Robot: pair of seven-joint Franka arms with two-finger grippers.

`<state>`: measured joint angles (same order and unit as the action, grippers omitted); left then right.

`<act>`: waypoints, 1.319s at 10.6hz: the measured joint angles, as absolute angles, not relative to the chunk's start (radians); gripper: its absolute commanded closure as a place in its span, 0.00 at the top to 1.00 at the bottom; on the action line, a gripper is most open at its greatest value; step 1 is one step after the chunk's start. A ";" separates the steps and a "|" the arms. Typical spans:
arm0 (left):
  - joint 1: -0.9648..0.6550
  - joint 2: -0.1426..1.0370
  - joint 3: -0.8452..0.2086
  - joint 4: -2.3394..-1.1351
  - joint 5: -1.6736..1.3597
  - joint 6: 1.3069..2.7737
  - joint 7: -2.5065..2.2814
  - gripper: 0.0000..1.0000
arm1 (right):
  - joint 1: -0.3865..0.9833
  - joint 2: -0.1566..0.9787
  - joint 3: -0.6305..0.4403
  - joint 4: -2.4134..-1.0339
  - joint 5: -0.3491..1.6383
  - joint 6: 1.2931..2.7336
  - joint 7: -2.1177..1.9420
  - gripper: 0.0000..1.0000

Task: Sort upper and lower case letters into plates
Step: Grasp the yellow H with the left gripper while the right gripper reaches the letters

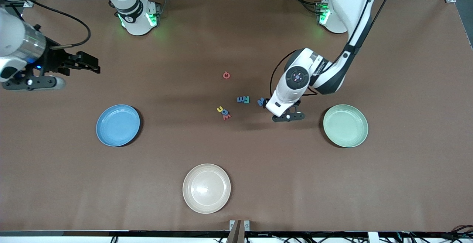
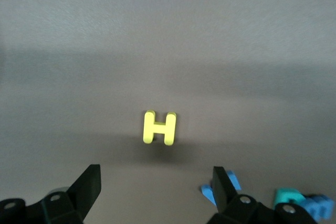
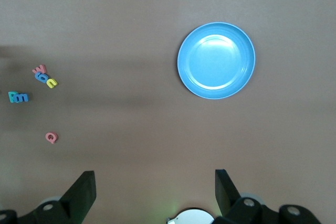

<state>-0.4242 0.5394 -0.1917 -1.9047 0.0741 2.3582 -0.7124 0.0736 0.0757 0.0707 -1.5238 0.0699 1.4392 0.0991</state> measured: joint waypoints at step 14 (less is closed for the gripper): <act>-0.427 0.618 -0.173 -1.901 0.175 2.450 -0.712 0.00 | 0.241 0.215 0.287 -1.821 0.096 1.885 0.108 1.00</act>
<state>-0.4272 0.6179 -0.1725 -1.9014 0.1753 2.4503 -0.7124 0.2405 0.2151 0.2866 -1.8211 0.0961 1.8850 0.1079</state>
